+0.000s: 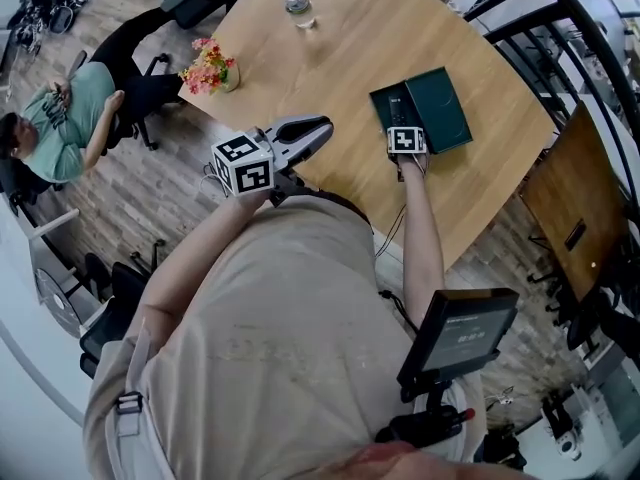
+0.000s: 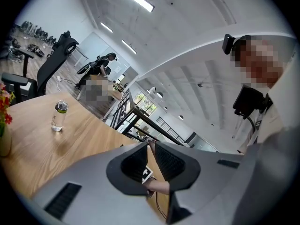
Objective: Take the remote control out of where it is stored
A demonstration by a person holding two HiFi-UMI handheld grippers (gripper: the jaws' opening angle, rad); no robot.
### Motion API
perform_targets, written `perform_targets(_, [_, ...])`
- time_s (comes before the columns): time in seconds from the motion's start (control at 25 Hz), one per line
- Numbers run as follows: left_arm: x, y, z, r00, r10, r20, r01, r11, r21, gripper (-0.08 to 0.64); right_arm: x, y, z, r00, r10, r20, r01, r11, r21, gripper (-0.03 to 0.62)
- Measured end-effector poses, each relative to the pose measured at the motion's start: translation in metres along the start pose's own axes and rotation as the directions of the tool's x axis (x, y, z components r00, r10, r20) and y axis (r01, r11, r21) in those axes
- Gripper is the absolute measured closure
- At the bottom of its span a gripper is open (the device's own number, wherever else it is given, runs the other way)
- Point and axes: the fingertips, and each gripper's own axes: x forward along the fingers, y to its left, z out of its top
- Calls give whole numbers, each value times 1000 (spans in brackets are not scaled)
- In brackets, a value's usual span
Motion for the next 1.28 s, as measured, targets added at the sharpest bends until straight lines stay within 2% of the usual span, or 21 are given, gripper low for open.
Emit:
perform_targets(0.16, [-2,-2,0,1000,-1,1,1,1000,1,528,-17,4,0,997,6,79,-9,999,43,408])
perform_targets(0.28, [0,-5,-2,1000,-8,-4,8,1000,1,526,-34,7,10,985,9,174,-22,997,73,408])
perform_targets(0.52, [12,-11,-5,999,-44,-20,45,999,9,528,-71,11,18,956,22,293,-67,987,146,408])
perform_targets(0.68, [20,-19,-3,996,-82,-27,82,996,15,528,-104,14,24,924,28,382,-105,978,183,408])
perform_targets(1.04, [29,-26,4,985,-164,-57,166,986,23,528,-182,21,36,849,-30,528,-130,956,264,408])
perform_targets(1.28, [16,-20,30,972,-226,-69,228,974,17,528,-230,38,43,794,-83,602,-174,918,356,408])
